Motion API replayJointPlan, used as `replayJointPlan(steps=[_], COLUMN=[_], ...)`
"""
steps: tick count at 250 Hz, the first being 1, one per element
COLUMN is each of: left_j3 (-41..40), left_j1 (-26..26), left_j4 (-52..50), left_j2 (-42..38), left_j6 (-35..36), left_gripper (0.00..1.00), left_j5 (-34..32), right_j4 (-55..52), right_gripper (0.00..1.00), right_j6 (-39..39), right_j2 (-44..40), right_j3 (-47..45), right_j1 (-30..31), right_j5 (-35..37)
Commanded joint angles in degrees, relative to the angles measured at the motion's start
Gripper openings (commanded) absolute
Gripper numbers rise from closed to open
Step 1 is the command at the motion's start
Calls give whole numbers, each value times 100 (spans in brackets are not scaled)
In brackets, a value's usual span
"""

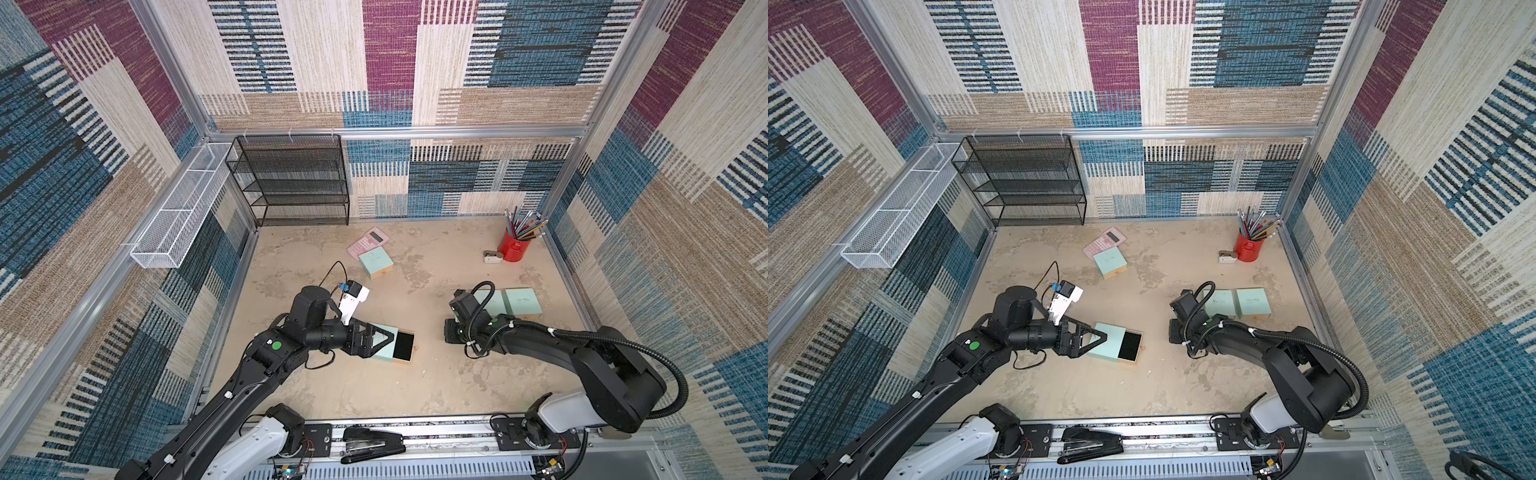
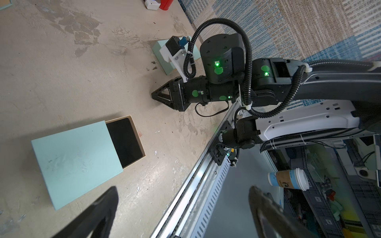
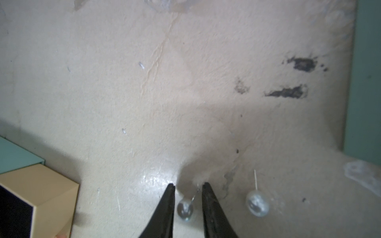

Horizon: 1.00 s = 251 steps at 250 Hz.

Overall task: Take out the earrings from the drawer-style jewelry box
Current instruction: Place the earring at the center of the board.

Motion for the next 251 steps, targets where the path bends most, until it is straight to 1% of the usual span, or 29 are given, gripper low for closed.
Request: replayJointPlan(steps=[1, 44, 152, 198, 224, 230, 251], left_j3=[-12, -17, -23, -6, -57, -111, -373], left_j1=[23, 31, 91, 101, 98, 94, 106], left_j4=[88, 90, 70, -26, -24, 15, 295], left_j2=[10, 9, 38, 122, 173, 178, 168], left_j6=[18, 15, -3, -95, -326, -417, -810], left_gripper=[99, 99, 99, 98, 98, 99, 99], left_j5=[19, 22, -16, -166, -262, -499, -755], right_j4=[-126, -194, -506, -575, -546, -532, -435], right_gripper=[28, 29, 32, 36, 41, 43, 51], right_j6=[-9, 7, -30, -82, -34, 1, 195], right_j2=[-16, -97, -690, -1128, -1457, -1528, -1723], right_j3=[19, 55, 285, 417, 416, 411, 342], right_j1=[2, 2, 2, 17, 140, 200, 496], right_j5=[50, 67, 132, -248, -547, -627, -752])
